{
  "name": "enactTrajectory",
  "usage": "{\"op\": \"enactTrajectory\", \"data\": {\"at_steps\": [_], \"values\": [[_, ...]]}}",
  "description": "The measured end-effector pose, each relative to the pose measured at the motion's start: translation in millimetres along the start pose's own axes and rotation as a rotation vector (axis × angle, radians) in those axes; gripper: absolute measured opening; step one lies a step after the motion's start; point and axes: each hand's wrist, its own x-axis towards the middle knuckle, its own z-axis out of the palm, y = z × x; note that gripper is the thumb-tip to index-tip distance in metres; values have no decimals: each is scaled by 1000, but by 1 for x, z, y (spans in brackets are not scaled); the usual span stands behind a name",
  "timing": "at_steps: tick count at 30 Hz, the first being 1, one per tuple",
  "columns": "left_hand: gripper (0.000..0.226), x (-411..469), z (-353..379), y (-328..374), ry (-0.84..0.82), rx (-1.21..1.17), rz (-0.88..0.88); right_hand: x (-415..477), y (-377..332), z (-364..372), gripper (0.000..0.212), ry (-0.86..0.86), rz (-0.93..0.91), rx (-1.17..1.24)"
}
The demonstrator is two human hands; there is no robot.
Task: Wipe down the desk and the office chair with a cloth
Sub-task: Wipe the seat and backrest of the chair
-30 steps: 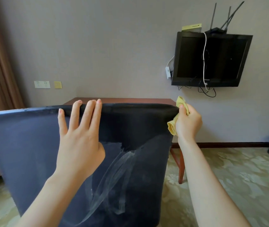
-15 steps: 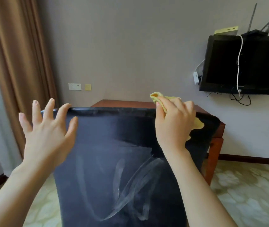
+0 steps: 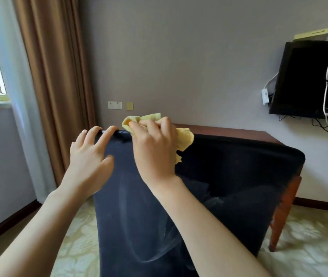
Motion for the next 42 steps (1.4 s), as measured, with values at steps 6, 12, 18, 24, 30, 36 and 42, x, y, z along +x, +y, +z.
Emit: {"op": "enactTrajectory", "data": {"at_steps": [6, 12, 18, 24, 30, 36, 42], "values": [[76, -10, -7, 6, -8, 109, 9, -3, 32, -22, 13, -15, -83, 6], [74, -23, 0, 28, 91, 132, 51, -20, 125, -68, 20, 50, 154, -2], [79, -43, 16, 50, 171, -132, 153, -21, 193, -91, 26, 69, 623, 40], [97, -81, 48, 41, 96, -583, -100, -13, 173, -86, 26, 79, 694, 50], [102, -94, 63, 38, -45, -721, -178, -20, 91, -66, 25, 50, 412, 132], [103, -94, 62, 31, -48, -758, -185, -26, 31, -40, 23, 55, 150, 187], [107, -96, 54, 20, -126, -838, -185, -42, 21, -4, 20, 210, -291, 145]]}}
